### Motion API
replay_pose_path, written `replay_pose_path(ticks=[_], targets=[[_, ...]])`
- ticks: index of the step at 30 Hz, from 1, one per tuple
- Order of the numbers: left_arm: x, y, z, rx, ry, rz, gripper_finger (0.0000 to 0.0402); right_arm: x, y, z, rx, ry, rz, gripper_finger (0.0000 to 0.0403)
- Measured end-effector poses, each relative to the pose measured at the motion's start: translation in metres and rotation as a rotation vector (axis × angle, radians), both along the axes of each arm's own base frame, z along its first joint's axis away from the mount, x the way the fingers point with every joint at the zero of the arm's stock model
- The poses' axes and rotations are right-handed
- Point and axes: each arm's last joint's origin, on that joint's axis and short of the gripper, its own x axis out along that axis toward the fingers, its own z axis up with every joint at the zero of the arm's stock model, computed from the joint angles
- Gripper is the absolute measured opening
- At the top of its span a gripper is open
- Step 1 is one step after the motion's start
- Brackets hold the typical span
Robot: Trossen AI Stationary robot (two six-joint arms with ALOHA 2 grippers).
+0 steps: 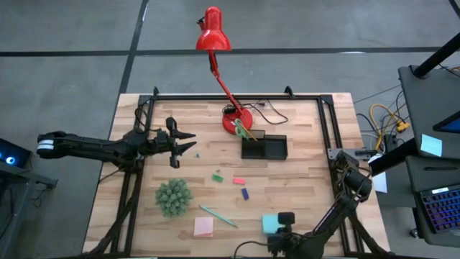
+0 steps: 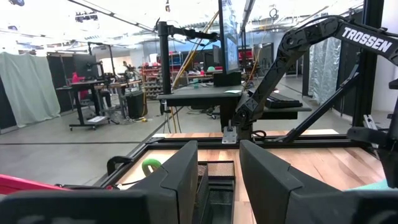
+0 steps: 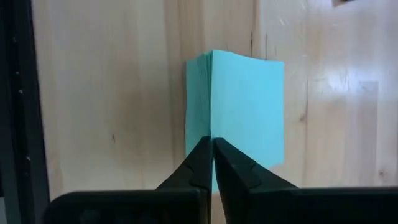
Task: Pick and place office supplies into organizer
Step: Put the top blue sticky note into the right compartment of the desk organizer
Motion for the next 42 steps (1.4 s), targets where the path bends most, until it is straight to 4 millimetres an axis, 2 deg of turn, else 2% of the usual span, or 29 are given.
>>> replay_pose_path(ticks=[18, 42], targets=[[0.0, 0.0, 0.0001, 0.0, -0.001, 0.0, 0.0107, 0.0003, -0.0015, 0.0096, -0.022, -0.036, -0.012, 0.0008], [0.0, 0.0, 0.0001, -0.001, -0.001, 0.0, 0.0107, -0.0045, 0.0007, 0.0, -0.022, -0.06, 0.0, 0.0009]])
